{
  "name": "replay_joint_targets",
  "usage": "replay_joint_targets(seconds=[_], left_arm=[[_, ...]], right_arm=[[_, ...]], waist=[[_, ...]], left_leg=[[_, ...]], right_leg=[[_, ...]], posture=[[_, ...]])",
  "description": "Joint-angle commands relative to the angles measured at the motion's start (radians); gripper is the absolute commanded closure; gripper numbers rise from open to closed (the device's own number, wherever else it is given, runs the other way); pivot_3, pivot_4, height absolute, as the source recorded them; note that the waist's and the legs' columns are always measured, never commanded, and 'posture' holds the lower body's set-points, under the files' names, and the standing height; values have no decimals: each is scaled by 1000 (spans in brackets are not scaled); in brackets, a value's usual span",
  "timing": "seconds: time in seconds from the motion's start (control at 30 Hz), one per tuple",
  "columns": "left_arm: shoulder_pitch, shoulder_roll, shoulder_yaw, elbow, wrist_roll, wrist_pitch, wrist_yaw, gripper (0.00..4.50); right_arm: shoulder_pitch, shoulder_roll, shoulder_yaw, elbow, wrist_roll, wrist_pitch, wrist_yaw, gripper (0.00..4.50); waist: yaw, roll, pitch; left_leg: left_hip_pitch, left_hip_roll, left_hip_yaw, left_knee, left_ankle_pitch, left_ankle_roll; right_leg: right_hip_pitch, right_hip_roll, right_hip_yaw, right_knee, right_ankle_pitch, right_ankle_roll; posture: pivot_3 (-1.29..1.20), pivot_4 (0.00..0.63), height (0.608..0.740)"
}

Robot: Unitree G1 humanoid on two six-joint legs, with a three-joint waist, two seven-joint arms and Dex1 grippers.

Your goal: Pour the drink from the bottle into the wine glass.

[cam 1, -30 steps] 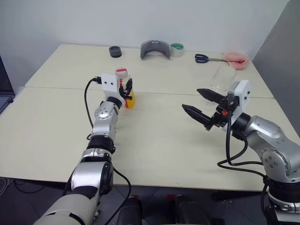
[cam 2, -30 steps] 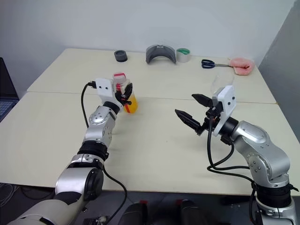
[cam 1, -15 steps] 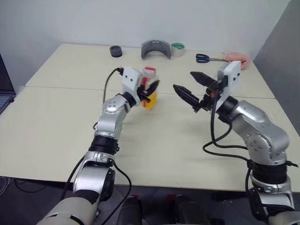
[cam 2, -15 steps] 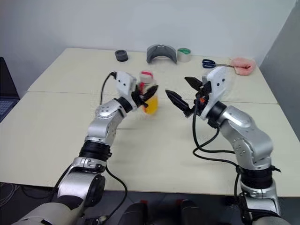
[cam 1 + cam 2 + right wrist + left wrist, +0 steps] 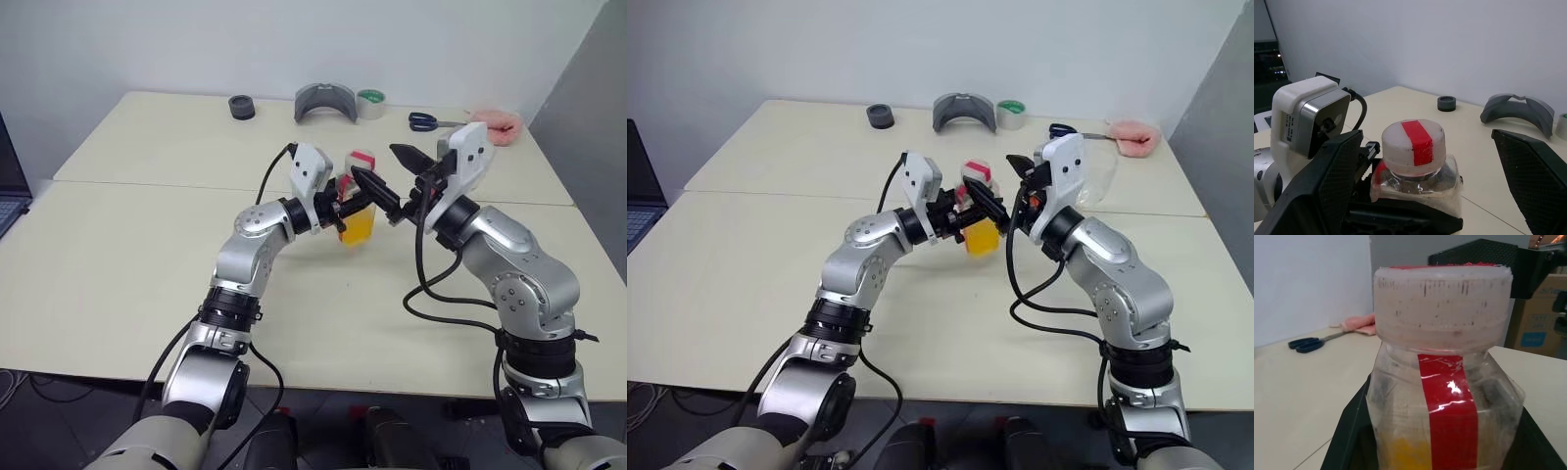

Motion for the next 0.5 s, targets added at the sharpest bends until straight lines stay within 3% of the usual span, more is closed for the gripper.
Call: replay_joint_targets(seconds=[0.03, 0.4, 0.5], left_arm=[[-7, 16, -21, -69, 5, -16, -36, 2729], [-6, 10, -19, -71, 1, -19, -29, 2729], [-6, 8, -19, -70, 5, -22, -22, 2729]], right_arm=[[-13, 11, 3, -23, -3, -11, 3, 0], [-29, 10, 17, -24, 11, 23, 34, 0], [-34, 15, 12, -20, 11, 20, 36, 570]], waist=[[0, 0, 0], [0, 0, 0], [0, 0, 0]], left_leg=[[0, 0, 0, 0, 0, 0], [0, 0, 0, 0, 0, 0], [0, 0, 0, 0, 0, 0]], right_leg=[[0, 0, 0, 0, 0, 0], [0, 0, 0, 0, 0, 0], [0, 0, 0, 0, 0, 0]], posture=[[0, 150, 740], [0, 150, 740], [0, 150, 740]])
